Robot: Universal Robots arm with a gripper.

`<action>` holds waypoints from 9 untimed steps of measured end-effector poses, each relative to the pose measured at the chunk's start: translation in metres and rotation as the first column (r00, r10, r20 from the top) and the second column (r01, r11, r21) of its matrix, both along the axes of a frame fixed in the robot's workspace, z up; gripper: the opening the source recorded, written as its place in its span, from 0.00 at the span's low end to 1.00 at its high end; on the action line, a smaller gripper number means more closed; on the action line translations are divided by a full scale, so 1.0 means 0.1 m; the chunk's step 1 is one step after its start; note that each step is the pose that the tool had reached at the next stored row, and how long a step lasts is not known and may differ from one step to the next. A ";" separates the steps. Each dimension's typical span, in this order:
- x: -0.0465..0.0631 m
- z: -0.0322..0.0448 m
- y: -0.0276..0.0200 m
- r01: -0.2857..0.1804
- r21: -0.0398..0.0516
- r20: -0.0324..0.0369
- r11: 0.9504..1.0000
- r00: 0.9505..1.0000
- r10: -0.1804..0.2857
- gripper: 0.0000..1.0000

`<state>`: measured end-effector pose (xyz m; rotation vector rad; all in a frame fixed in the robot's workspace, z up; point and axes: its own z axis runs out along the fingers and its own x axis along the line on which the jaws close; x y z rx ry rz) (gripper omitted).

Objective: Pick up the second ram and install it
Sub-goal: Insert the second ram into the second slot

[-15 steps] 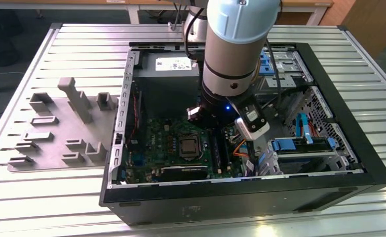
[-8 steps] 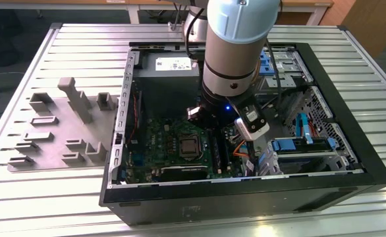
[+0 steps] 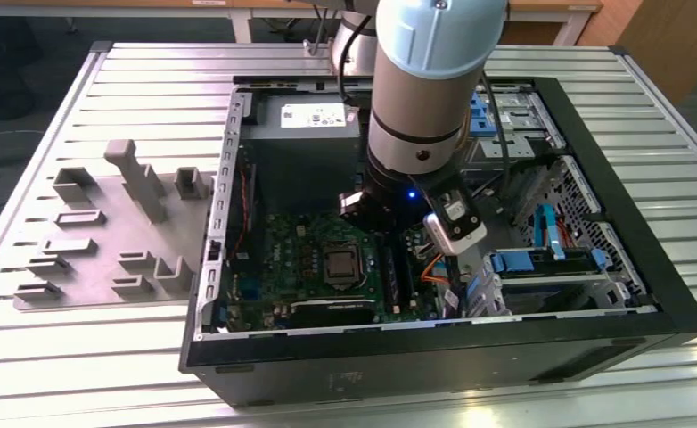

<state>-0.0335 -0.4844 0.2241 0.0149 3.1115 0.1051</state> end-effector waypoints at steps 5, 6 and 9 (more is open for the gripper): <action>0.00 0.000 0.000 0.009 0.000 0.000 1.000 1.000 -0.009 0.12; 0.00 -0.003 0.000 0.009 0.000 0.000 1.000 1.000 -0.009 0.12; 0.00 -0.019 0.000 0.010 0.000 0.000 1.000 1.000 -0.010 0.12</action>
